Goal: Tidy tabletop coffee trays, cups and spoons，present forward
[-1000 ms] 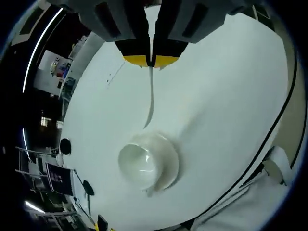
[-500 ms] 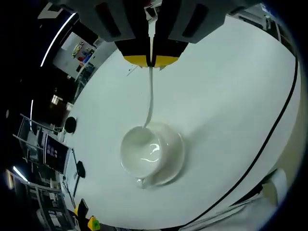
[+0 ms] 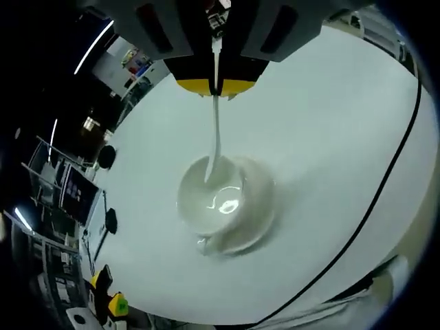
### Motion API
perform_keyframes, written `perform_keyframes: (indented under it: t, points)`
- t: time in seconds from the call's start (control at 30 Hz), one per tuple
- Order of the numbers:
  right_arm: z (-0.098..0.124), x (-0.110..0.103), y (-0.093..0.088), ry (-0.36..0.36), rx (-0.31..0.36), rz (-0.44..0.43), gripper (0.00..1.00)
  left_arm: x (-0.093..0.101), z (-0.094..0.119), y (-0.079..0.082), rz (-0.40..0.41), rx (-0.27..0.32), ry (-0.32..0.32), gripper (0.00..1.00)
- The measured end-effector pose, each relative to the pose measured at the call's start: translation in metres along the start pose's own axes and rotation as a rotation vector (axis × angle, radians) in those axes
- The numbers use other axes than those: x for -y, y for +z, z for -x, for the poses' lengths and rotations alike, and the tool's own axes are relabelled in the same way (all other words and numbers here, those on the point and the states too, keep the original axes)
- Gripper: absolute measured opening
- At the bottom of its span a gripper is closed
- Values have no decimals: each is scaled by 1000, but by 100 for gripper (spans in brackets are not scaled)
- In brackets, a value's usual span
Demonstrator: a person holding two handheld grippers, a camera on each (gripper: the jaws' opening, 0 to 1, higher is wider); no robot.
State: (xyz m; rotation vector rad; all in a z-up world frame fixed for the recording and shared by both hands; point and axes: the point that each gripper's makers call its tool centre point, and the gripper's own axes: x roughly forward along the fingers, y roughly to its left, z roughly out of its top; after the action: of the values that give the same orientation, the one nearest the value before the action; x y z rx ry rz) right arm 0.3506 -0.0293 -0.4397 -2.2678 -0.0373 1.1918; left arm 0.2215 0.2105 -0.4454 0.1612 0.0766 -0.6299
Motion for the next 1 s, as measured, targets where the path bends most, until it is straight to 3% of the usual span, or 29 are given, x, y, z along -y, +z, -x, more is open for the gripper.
perform_keyframes:
  t: [0.63, 1.0]
  points:
    - [-32, 6, 32, -28, -26, 154, 3, 0, 4, -2, 6, 5, 5, 35]
    - [-46, 9, 53, -43, -7, 203, 3, 0, 3, -9, 12, -2, 16, 35]
